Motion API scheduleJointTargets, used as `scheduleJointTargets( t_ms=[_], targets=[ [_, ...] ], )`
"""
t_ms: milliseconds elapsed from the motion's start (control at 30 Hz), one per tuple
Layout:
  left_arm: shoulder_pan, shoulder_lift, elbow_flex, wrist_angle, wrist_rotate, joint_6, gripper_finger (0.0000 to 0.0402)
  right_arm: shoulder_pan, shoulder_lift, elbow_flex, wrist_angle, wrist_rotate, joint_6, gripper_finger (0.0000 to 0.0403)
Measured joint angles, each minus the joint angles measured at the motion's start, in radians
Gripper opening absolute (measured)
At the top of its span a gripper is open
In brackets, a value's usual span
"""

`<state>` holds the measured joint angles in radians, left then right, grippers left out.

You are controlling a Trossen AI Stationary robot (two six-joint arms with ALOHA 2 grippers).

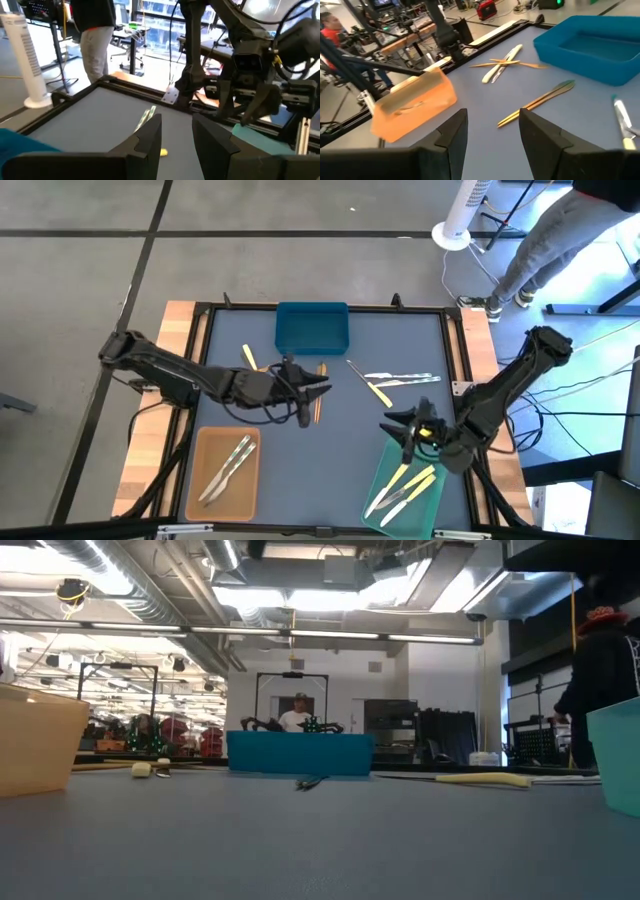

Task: Sort silverware by color (type)
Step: Put the gold knife into the blue bin

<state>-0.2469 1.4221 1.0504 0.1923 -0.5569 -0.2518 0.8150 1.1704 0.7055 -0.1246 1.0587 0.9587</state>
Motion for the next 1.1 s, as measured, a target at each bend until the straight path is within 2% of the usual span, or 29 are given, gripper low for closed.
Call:
scheduleJointTargets(
  t_ms=[333, 600, 767, 1100],
  targets=[
    [0.006, -0.157, 0.0, -0.241, -0.01, -0.005, 0.0103, -0.135, -0.039, 0.0, -0.004, -0.074, -0.128, 0.0163],
    [0.046, -0.275, 0.0, -0.474, -0.011, -0.075, 0.0103, -0.232, -0.039, 0.0, -0.008, -0.201, -0.183, 0.0163],
    [0.107, -0.345, 0.0, -0.742, -0.01, -0.22, 0.0103, -0.277, -0.039, 0.0, -0.014, -0.268, -0.187, 0.0163],
    [0.26, -0.412, 0.0, -1.327, 0.001, -0.471, 0.0103, -0.308, -0.039, 0.0, -0.021, -0.292, -0.206, 0.0163]
  ],
)
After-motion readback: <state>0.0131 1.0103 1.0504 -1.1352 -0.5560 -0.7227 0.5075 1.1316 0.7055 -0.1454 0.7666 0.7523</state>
